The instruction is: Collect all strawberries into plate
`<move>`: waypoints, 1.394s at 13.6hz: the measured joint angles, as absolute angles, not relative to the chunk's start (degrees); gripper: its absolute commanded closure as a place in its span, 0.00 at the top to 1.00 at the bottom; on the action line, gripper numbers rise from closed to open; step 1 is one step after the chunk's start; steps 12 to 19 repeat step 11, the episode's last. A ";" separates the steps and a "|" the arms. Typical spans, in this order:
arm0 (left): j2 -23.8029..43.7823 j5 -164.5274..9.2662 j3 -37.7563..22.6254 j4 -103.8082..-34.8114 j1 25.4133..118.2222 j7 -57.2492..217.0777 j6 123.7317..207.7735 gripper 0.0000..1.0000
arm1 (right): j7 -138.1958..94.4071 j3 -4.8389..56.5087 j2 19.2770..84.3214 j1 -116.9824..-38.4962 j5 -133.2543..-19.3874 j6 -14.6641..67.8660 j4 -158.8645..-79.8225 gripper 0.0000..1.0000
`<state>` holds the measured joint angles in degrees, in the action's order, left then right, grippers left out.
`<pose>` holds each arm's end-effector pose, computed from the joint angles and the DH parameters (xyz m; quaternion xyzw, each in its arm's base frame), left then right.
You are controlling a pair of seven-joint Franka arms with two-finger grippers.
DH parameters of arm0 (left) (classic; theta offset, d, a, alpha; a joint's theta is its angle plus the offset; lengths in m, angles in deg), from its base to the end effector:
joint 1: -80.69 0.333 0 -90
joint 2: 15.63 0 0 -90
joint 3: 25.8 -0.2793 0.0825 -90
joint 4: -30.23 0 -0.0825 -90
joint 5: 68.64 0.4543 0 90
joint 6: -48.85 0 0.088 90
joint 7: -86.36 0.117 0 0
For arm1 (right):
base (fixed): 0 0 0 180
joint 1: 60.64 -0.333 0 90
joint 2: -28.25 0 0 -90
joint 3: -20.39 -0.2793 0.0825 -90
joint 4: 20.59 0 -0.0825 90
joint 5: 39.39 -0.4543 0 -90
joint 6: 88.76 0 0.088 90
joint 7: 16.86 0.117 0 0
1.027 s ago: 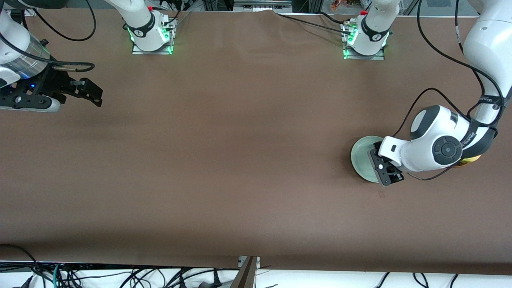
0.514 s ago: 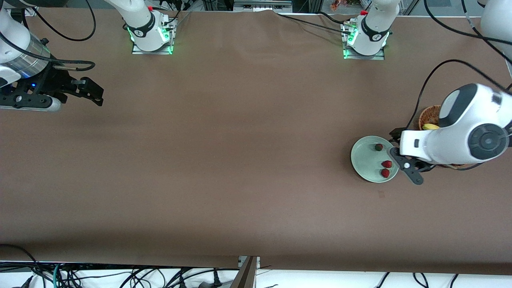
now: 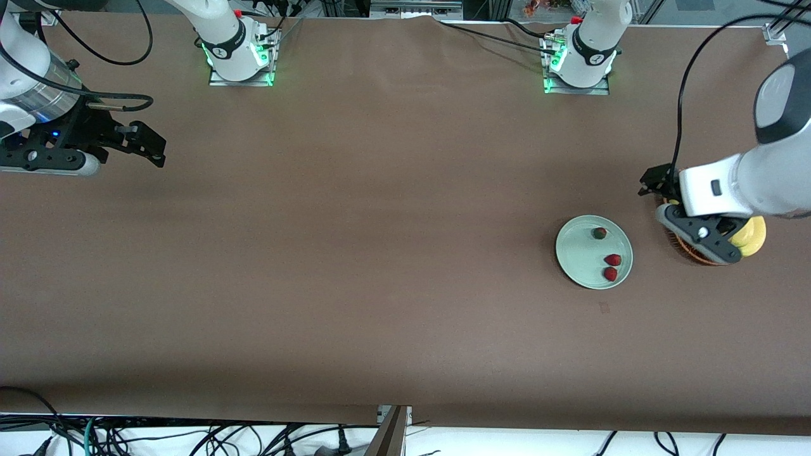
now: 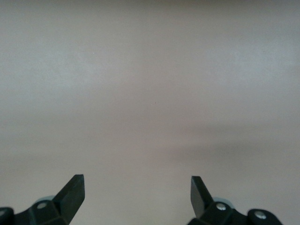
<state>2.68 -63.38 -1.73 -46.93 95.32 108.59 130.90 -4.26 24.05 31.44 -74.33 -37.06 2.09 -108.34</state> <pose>0.6781 -0.0668 0.4924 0.9579 -0.2671 -0.1007 0.0304 0.6322 0.1079 0.5654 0.9995 -0.0221 0.0036 0.0218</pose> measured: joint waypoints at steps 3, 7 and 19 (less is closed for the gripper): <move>-4.24 -65.94 -17.92 -48.71 82.11 100.36 130.56 1.00 | -4.26 23.91 31.44 -74.35 -37.07 2.08 -108.32 1.00; -13.58 -66.56 -29.57 -59.70 73.35 92.79 134.30 1.00 | -4.26 23.44 31.44 -74.36 -37.08 2.06 -108.31 1.00; -17.06 -66.59 -31.17 -66.03 73.90 91.65 137.84 1.00 | -4.26 23.04 31.44 -74.39 -37.08 2.06 -108.29 1.00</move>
